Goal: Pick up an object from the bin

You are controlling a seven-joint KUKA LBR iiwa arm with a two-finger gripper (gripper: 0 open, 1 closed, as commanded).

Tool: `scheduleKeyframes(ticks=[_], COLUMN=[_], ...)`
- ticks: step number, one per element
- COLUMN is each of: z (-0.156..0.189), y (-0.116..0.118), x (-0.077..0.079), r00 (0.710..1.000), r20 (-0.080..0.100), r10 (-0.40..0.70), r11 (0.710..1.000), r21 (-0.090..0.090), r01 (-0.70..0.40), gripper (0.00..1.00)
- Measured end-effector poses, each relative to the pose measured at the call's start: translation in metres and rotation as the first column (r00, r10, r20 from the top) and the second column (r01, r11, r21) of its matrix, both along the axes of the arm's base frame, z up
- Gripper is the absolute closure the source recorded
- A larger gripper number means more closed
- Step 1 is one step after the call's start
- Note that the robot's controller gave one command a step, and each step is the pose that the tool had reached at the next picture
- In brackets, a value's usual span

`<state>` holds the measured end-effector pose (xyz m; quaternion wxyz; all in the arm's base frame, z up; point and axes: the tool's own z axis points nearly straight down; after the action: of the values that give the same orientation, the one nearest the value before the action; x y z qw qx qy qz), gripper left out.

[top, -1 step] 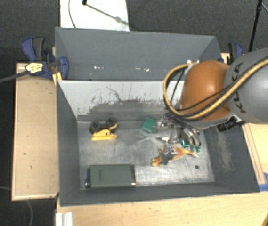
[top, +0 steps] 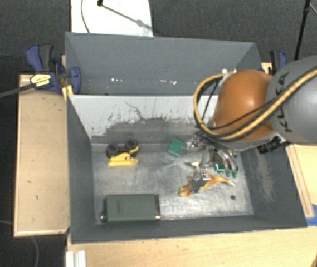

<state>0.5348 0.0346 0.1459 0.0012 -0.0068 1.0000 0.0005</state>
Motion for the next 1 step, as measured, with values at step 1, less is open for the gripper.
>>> scheduleKeyframes(ticks=[1], z=[-0.0644], y=[-0.0387], x=[-0.0496], r00=[0.990], r20=[-0.001], r10=[-0.143], r11=[0.990], r21=[0.000], r01=[0.143], gripper=[1.00])
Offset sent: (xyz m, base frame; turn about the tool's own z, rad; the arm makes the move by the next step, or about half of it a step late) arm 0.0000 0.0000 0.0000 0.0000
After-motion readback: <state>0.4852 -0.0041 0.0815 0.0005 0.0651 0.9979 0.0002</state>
